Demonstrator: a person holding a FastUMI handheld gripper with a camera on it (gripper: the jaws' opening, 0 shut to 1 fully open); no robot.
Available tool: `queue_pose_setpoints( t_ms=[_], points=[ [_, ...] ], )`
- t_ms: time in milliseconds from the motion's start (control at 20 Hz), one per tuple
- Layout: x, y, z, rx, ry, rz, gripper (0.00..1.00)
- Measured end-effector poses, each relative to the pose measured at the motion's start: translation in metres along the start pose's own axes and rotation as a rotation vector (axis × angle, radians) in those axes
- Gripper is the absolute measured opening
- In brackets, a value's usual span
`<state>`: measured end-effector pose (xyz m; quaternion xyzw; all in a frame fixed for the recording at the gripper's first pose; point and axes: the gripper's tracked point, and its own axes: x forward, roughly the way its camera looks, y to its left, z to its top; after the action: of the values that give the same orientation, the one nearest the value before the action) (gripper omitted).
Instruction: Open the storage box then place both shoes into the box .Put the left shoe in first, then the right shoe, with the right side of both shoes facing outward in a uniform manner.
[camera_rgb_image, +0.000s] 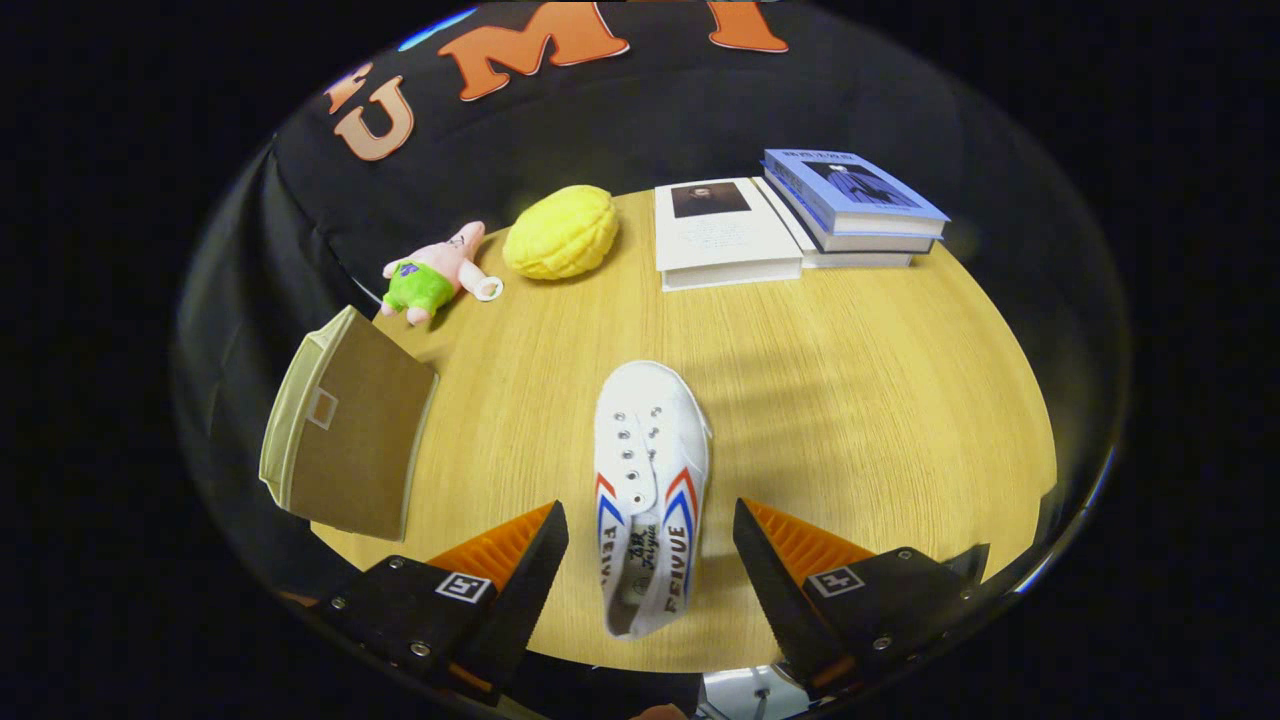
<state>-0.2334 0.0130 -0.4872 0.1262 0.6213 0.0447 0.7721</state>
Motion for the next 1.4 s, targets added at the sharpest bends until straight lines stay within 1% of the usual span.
queue_pose_setpoints(
  t_ms=[200, 300, 450, 550, 650, 700, 800, 900, 950, 1000, 1050, 1100, 1200, 1250, 1300, 1350, 1400],
  points=[
    [0.016, -0.017, -0.025, -0.029, 0.065, -0.022, 0.99],
    [0.024, -0.024, -0.032, -0.054, 0.076, -0.047, 0.99],
    [0.033, -0.032, -0.034, -0.102, 0.067, -0.079, 0.99],
    [0.041, -0.033, -0.028, -0.098, 0.032, -0.097, 0.98],
    [0.052, -0.027, -0.027, -0.043, 0.027, -0.071, 0.98],
    [0.056, -0.023, -0.026, -0.015, 0.025, -0.047, 0.95],
    [0.057, -0.023, -0.025, -0.01, 0.024, -0.019, 0.91],
    [0.058, -0.017, -0.026, -0.013, 0.022, -0.016, 0.87],
    [0.06, -0.013, -0.027, -0.027, 0.023, -0.016, 0.84],
    [0.06, -0.01, -0.027, -0.027, 0.026, -0.012, 0.73],
    [0.06, -0.005, -0.029, -0.015, 0.04, 0.0, 0.67],
    [0.059, -0.003, -0.029, 0.017, 0.058, 0.007, 0.53],
    [0.057, -0.005, -0.03, 0.063, 0.068, -0.001, 0.4],
    [0.058, -0.007, -0.028, 0.074, 0.064, -0.003, 0.35],
    [0.055, -0.008, -0.024, 0.113, 0.052, -0.003, 0.3],
    [0.055, -0.007, -0.023, 0.157, 0.032, -0.001, 0.22],
    [0.054, -0.006, -0.02, 0.203, 0.016, -0.001, 0.11]
  ],
)
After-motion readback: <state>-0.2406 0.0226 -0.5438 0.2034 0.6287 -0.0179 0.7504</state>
